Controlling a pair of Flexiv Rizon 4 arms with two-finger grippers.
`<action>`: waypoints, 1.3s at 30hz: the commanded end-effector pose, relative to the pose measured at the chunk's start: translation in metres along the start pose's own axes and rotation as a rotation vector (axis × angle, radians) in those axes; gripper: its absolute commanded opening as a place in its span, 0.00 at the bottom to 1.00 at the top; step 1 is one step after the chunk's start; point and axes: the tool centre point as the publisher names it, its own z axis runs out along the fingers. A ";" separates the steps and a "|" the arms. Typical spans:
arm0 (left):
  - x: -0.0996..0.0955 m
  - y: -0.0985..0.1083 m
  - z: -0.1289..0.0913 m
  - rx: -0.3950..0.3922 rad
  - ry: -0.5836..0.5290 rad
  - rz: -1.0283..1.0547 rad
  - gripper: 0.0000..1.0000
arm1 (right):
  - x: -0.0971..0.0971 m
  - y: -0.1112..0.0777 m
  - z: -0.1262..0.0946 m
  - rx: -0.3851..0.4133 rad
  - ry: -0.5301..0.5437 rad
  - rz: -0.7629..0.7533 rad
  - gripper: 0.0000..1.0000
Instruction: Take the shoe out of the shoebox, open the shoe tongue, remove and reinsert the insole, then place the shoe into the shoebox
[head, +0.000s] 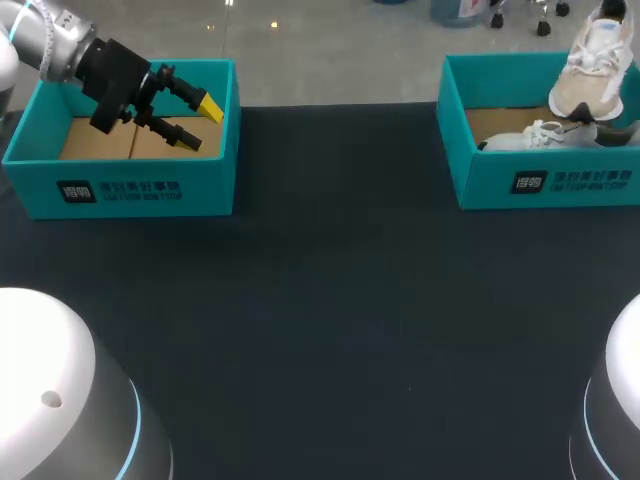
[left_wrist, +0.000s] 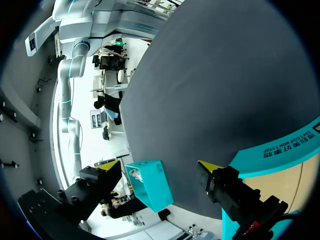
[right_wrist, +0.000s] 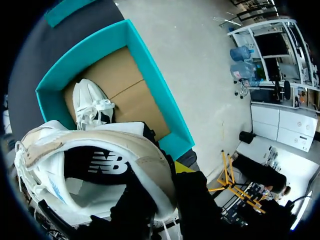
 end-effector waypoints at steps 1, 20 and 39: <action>0.000 0.000 0.000 0.001 0.003 0.001 1.00 | 0.006 0.000 -0.003 -0.043 0.063 0.712 0.00; 0.000 0.000 0.000 0.001 0.003 0.001 1.00 | 0.012 0.001 0.002 -0.066 0.093 0.791 0.00; 0.000 0.000 0.000 0.001 0.003 0.001 1.00 | 0.021 -0.029 0.017 0.100 0.004 1.020 0.00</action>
